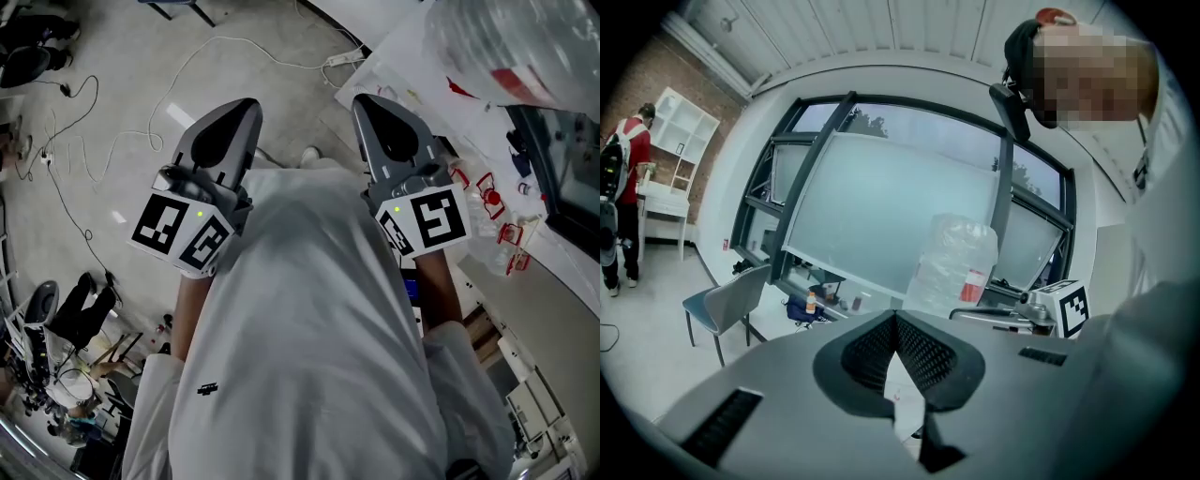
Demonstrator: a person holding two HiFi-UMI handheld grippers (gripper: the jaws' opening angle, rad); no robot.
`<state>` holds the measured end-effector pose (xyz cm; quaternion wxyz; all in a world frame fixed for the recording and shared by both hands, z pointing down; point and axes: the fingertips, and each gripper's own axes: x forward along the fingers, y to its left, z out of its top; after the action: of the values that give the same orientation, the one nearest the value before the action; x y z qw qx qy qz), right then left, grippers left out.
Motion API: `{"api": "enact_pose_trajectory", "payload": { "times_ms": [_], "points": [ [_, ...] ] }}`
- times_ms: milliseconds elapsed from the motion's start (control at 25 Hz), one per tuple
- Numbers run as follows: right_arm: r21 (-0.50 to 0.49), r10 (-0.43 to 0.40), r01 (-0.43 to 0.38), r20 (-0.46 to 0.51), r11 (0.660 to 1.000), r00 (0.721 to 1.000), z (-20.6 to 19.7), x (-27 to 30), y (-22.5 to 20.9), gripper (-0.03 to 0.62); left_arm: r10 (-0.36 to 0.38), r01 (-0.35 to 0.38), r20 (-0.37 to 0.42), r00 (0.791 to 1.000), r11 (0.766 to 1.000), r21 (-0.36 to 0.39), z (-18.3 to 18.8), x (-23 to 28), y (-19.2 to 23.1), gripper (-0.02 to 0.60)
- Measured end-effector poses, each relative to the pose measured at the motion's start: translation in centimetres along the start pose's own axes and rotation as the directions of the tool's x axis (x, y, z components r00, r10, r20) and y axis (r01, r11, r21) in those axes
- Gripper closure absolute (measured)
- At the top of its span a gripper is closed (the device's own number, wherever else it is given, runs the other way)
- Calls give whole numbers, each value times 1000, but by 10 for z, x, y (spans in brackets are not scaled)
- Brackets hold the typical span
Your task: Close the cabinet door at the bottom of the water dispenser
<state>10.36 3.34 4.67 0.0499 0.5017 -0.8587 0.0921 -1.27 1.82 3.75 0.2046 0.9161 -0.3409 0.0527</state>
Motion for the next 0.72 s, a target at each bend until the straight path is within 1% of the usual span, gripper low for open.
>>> {"api": "enact_pose_trajectory", "payload": {
  "times_ms": [160, 360, 560, 720],
  "points": [
    [6, 11, -10, -19, 1000, 1000, -4, 3, -1, 583, 16, -16, -3, 1000, 1000, -23, -4, 3, 0, 580],
    [5, 13, -13, -20, 1000, 1000, -2, 8, -7, 583, 6, -6, -15, 1000, 1000, -13, -2, 14, -2, 580],
    [12, 7, -6, -52, 1000, 999, -7, 8, -12, 583, -7, 7, -33, 999, 1000, -13, -2, 19, -4, 580],
    [12, 3, -2, -59, 1000, 998, -6, 9, -14, 583, -7, 6, -36, 999, 1000, -20, 0, 20, -2, 580]
  ]
}}
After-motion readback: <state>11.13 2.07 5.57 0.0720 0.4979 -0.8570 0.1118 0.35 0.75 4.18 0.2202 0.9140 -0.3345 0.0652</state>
